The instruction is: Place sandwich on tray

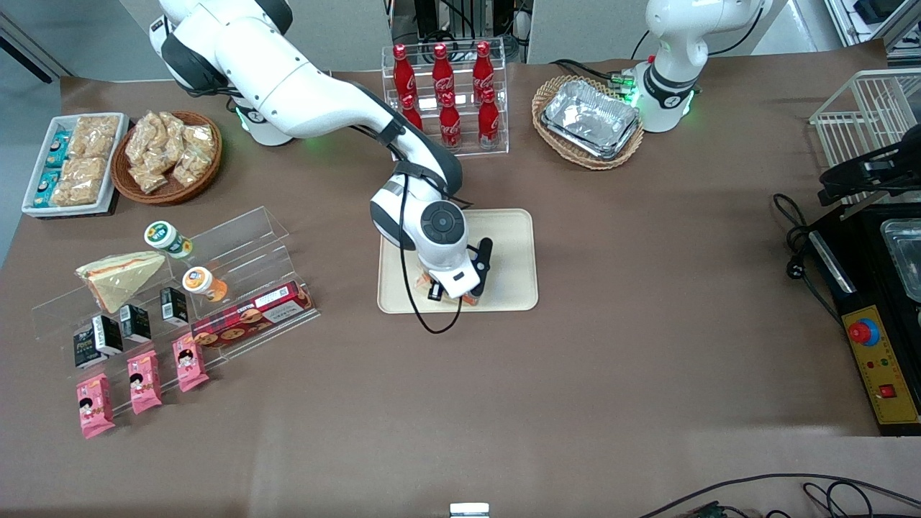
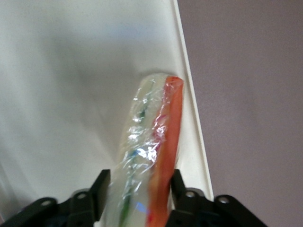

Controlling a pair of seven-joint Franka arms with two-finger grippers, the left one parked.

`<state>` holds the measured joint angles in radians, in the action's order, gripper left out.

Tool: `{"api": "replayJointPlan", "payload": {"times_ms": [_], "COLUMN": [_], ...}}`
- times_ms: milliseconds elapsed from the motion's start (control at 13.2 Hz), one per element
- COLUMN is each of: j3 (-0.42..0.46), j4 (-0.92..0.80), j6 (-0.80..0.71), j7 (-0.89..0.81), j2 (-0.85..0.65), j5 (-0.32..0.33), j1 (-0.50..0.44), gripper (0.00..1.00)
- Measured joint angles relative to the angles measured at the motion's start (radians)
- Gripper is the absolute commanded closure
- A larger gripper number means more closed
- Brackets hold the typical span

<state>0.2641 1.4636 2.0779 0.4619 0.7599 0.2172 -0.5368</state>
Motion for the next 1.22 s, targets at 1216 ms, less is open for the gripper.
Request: {"api": "replayJointPlan", "payload": {"times_ms": [1216], "j3": [-0.007], "j4": [-0.041], "j6": [-0.192], "j7": [-0.12], "j2": [-0.275], "j5": [-0.137], "j1": [0.229], "gripper": [0.0]}}
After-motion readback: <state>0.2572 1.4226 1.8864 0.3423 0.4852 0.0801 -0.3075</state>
